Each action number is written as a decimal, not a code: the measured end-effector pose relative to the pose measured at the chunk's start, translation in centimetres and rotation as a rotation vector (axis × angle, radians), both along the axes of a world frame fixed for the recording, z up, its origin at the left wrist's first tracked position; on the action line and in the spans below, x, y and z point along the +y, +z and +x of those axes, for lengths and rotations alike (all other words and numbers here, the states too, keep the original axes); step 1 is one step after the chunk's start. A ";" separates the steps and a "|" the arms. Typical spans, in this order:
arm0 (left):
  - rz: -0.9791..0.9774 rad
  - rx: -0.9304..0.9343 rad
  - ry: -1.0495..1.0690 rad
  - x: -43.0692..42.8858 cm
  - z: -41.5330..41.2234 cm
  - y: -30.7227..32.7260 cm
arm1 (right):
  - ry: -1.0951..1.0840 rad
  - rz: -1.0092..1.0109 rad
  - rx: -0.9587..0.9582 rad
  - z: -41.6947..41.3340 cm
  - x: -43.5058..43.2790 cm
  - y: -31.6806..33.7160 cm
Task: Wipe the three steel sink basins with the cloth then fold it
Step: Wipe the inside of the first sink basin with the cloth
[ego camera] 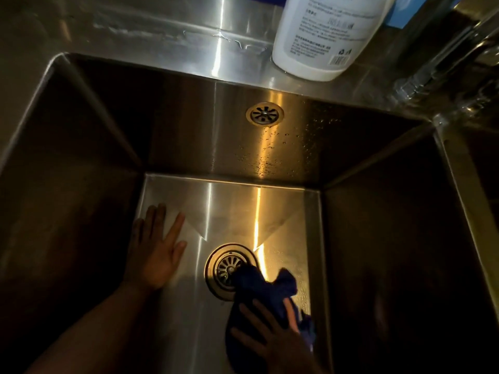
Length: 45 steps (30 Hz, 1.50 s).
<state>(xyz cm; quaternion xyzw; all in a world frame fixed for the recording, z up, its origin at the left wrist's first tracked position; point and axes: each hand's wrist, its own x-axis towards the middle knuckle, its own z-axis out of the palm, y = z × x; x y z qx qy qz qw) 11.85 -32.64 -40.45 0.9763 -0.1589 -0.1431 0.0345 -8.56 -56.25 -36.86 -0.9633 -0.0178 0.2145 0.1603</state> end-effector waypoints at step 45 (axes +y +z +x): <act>-0.336 -0.054 -0.098 -12.0 0.8 3.2 | -0.625 0.472 -0.362 17.2 -1.7 1.8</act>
